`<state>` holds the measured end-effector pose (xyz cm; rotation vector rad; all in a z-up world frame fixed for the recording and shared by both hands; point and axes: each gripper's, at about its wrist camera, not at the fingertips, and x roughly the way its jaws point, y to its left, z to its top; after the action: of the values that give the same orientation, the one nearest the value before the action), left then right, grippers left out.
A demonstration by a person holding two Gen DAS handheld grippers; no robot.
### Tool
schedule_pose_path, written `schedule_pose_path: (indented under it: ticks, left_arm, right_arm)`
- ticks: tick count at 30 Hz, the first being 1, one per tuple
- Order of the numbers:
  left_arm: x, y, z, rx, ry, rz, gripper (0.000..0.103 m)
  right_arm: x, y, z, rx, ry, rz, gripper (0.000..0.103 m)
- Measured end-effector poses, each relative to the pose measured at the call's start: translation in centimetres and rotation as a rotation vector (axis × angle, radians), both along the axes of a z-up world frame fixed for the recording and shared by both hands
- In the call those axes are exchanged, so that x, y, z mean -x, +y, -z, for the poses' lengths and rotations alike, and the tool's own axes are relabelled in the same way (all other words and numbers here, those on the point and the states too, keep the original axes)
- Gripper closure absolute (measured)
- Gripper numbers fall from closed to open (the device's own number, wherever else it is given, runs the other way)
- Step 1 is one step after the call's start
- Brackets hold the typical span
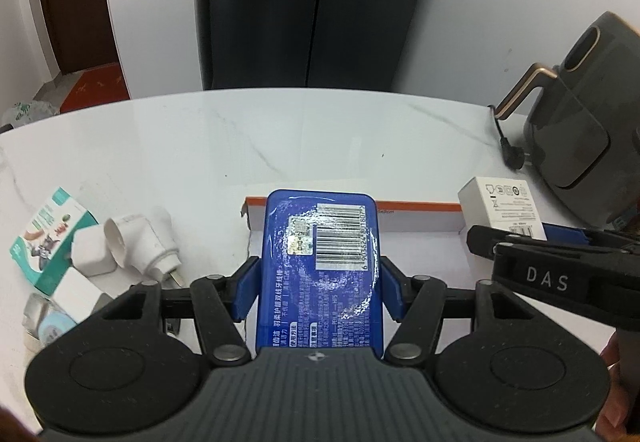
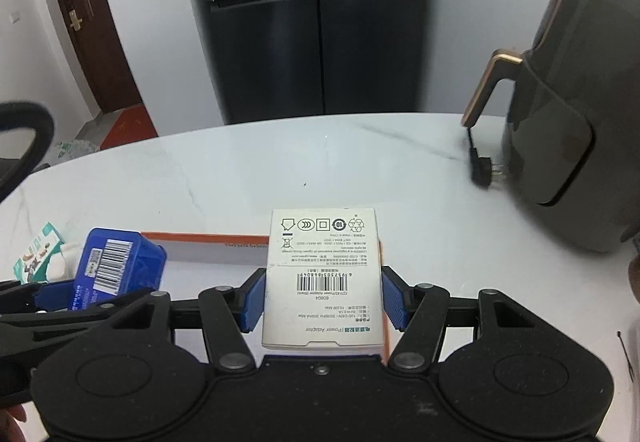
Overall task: Organize rigid objects
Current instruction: 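Lower both boxes into the orange-rimmed box and open both tools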
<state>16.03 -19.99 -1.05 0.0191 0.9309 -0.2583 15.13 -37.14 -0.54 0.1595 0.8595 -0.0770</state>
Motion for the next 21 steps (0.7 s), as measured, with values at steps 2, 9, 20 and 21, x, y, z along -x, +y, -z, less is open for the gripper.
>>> schedule_pose_path:
  ticks: [2,9,20,21]
  left_arm:
    - [-0.3,-0.1,0.5,-0.004,0.009,-0.004,0.041]
    - [-1.4,-0.4,2.2,-0.019,0.037,0.006,0.041]
    - [-1.1,-0.5,2.0,0.029,0.056,0.036,0.019]
    - [-0.8,-0.2,1.8,0.032,0.058,0.030,0.018]
  right_arm:
    - [-0.5,0.2,0.4,0.005,0.001,-0.004,0.032]
    - [-1.5,0.7,1.7,0.005,0.003,-0.014,0.031]
    - [1.6,0.0,-0.2,0.014,-0.067,0.038,0.025]
    - [2.0,-0.2,-0.5,0.011,-0.068,0.043,0.025]
